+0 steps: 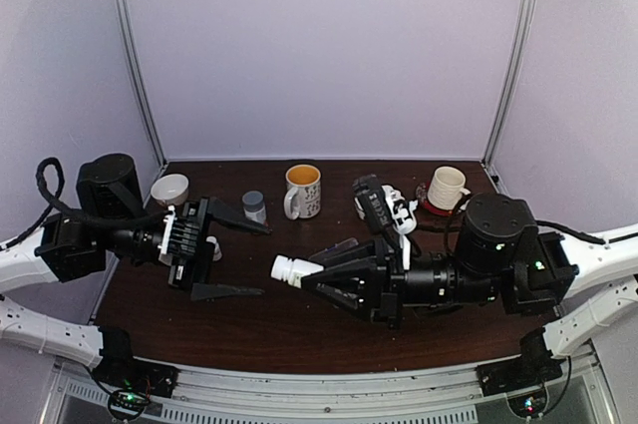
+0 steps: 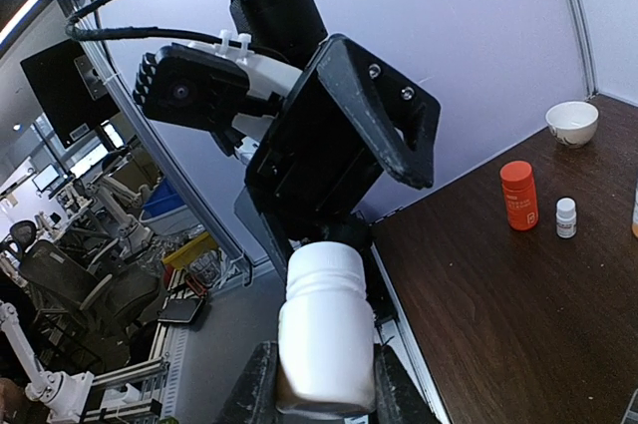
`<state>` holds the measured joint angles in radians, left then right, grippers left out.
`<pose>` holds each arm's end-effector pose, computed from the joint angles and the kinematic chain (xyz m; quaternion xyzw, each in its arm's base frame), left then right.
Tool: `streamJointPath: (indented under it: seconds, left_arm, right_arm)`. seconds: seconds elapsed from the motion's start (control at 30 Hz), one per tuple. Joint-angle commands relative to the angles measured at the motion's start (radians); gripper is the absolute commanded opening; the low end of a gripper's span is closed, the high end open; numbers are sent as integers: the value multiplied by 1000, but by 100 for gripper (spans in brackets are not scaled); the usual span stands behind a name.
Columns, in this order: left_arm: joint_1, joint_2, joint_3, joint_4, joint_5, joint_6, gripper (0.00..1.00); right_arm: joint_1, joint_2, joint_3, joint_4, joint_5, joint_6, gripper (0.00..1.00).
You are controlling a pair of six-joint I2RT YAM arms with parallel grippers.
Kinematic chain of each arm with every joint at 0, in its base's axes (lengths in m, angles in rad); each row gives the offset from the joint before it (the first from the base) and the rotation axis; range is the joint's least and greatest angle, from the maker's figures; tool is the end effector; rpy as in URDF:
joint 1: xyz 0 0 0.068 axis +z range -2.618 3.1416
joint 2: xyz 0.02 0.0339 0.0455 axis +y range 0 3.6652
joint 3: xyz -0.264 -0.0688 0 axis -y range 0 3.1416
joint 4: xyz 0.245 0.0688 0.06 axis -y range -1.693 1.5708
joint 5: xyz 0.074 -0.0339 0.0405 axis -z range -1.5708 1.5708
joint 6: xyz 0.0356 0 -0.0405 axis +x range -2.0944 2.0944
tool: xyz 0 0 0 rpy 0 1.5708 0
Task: Sort the pills into containers
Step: Unscrew the lid of the pill bottle from the pill bottle.
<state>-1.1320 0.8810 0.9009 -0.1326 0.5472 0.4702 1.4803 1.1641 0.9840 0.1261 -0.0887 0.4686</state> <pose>0.0680 -0.1885 0.3703 0.6409 0.3705 -0.3990 0.5411 0.0219 0.2758 0.3652 -0.3781 0.6196 0.5866 0.3593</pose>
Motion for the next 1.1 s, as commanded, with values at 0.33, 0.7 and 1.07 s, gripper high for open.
streamJointPath:
  seconds: [0.33, 0.7, 1.07]
  left_arm:
    - [-23, 1, 53, 8, -34, 76, 59]
    - [-31, 6, 60, -2, -10, 96, 51]
    - [-43, 14, 67, -4, -11, 109, 51]
  right_arm:
    - [-32, 57, 51, 107, -107, 52, 0]
    - [-46, 73, 59, 119, -130, 60, 0]
    - [-49, 90, 58, 133, -141, 70, 0]
